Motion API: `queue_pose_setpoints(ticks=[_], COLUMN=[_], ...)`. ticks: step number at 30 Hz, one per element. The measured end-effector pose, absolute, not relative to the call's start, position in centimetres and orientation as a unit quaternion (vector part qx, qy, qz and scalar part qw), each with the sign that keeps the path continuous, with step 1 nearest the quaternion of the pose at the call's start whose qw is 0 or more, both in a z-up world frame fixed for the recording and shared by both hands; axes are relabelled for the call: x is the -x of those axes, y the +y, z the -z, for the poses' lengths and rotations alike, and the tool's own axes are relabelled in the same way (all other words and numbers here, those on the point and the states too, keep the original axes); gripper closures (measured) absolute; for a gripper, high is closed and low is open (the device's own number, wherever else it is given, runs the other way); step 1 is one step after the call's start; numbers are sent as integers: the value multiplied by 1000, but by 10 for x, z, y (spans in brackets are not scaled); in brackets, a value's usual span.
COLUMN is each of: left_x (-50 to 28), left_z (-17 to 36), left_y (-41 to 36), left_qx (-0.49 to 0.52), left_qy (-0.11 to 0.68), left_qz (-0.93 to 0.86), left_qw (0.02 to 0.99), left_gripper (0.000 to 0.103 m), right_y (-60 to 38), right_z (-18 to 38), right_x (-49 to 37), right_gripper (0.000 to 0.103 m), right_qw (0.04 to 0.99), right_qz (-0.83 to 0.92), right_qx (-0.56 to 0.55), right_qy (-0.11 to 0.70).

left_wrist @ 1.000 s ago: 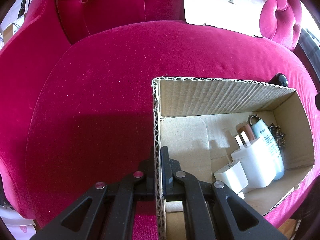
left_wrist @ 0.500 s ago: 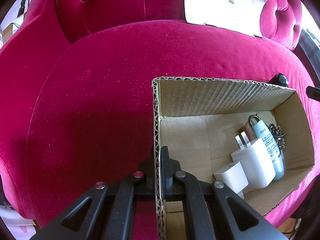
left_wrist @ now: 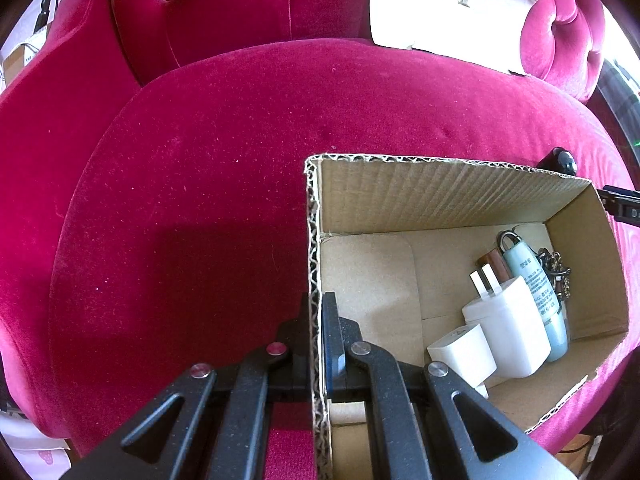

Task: Organize rigid objects
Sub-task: 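Move the right tool toward the blue key fob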

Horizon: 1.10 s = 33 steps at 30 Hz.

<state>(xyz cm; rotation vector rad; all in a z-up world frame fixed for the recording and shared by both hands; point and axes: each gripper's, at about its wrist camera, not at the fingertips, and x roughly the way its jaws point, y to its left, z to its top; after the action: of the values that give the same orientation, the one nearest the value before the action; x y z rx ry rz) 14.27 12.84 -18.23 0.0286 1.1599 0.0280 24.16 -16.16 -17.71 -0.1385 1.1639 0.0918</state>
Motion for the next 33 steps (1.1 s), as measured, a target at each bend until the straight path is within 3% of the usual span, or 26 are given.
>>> queue_pose_setpoints(ticks=[9, 11, 33], left_x=[-144, -144, -139], left_z=[183, 183, 183], left_y=[131, 131, 126], left_qx=[-10, -10, -15], left_qy=[549, 549, 544], left_qz=[-13, -13, -16], left_qw=[836, 836, 839], left_gripper=[100, 100, 100], right_y=[-161, -160, -160], right_z=[194, 193, 165], right_x=[-253, -255, -219], right_gripper=[54, 75, 75], right_qw=[830, 833, 829], right_qz=[-51, -51, -41], right_qx=[64, 69, 69], right_qy=[552, 547, 553])
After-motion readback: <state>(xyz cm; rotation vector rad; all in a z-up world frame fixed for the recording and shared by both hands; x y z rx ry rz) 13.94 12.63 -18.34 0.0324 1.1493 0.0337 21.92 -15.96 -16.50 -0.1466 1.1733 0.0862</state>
